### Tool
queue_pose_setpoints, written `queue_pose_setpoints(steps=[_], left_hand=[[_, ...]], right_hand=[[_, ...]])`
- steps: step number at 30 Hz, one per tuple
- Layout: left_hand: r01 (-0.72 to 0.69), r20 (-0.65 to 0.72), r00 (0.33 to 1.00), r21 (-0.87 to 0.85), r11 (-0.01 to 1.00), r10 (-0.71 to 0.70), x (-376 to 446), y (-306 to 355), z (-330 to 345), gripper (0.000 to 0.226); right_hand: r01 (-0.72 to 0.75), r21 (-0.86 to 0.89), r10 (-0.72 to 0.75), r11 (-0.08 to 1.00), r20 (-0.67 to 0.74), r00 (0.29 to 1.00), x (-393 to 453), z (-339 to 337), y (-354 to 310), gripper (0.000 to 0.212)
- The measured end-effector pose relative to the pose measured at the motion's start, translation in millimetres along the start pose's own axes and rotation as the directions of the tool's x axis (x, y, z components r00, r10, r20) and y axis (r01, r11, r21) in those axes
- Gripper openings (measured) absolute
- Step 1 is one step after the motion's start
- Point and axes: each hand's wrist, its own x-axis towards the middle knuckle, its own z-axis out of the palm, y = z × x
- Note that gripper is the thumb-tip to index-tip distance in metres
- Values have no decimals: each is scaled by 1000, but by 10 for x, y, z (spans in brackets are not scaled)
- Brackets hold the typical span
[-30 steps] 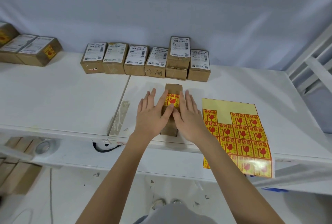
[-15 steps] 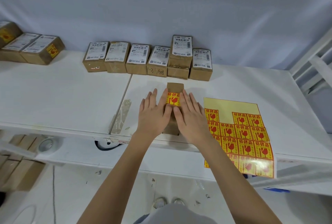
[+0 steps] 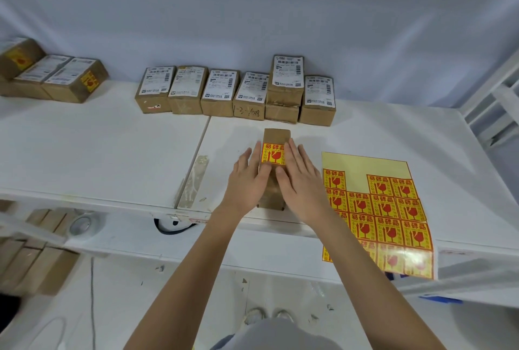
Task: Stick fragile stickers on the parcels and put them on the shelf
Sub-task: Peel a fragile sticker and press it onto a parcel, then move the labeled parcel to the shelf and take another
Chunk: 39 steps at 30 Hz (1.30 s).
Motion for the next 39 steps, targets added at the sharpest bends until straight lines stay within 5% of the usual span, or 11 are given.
queue_pose_setpoints(steps=[3, 6, 12, 19, 28, 39], left_hand=[[140, 39, 990, -404, 904, -135, -57, 47, 18, 55], [195, 40, 979, -479, 856, -200, -99, 105, -28, 55], [237, 97, 971, -466, 852, -217, -47, 274, -66, 22], [178, 17, 981, -496, 850, -196, -57, 268, -96, 50], [294, 58, 951, -463, 836, -302, 6, 288, -567, 68], [409, -63, 882, -389, 825, -467, -118, -29, -1120, 81]], right_hand=[[-117, 258, 106, 959, 54, 993, -48, 59, 23, 62], [-134, 333, 130, 933, 36, 991, -80, 47, 57, 57], [-117, 495, 94, 861, 71, 993, -53, -54, 25, 41], [-100, 623, 88, 776, 50, 995, 46, -130, -36, 40], [-104, 639, 23, 762, 134, 991, 382, -170, -233, 35], [-50, 485, -93, 873, 266, 959, 853, 107, -758, 31]])
